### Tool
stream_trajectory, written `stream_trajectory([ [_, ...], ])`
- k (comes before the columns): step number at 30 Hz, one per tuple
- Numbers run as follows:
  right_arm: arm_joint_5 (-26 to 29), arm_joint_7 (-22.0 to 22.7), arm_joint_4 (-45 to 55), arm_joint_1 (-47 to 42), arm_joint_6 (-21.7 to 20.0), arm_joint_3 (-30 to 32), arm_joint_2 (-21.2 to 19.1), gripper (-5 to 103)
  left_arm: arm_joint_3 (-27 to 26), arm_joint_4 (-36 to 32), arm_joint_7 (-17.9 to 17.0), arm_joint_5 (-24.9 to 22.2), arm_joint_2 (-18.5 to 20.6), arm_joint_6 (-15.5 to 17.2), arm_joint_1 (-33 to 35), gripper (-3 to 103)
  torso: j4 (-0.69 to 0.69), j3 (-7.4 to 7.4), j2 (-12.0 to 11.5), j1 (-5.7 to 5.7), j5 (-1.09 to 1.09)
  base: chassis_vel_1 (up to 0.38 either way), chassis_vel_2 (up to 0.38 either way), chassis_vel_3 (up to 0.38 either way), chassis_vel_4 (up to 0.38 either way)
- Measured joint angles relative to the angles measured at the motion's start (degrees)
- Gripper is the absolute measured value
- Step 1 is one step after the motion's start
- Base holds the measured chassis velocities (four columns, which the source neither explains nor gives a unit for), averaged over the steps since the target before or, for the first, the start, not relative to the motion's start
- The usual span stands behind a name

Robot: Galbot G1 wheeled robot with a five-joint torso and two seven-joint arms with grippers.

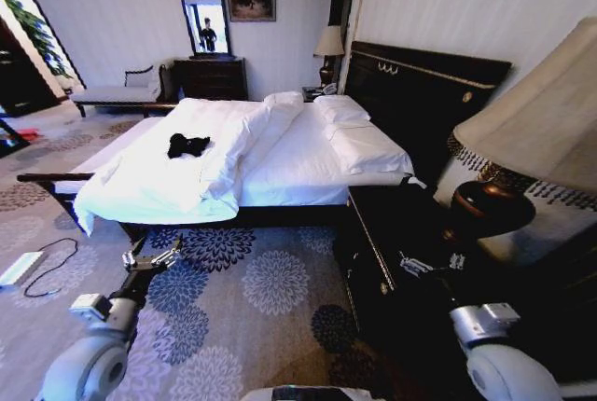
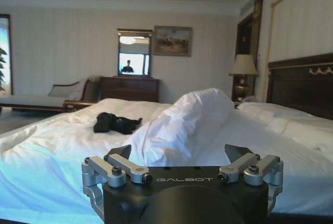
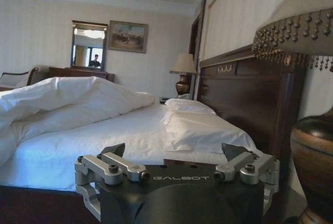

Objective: Fold the clothes on the bed.

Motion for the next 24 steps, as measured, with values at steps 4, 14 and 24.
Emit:
stream_trajectory([
  [4,-1.4,0.0,0.0,-0.2,0.1,-0.3,1.0,100,0.1,0.2,-0.3,-0.1,-0.1,0.0,-0.5,100,0.0,0.0,0.0,0.0,0.0,0.0,0.0,0.0,0.0],
  [14,-0.7,0.1,-0.1,-0.5,0.9,0.8,-0.6,100,2.2,0.1,-0.3,1.8,0.0,0.3,-0.6,100,0.0,0.0,0.0,0.0,0.0,0.0,0.0,0.0,0.0],
  [24,-0.5,-0.2,-0.9,-0.1,1.2,0.6,-0.8,100,2.8,0.1,-0.3,2.6,-0.4,0.3,-0.1,100,0.02,0.0,0.0,0.0,0.0,-0.025,0.024,0.023,-0.027],
])
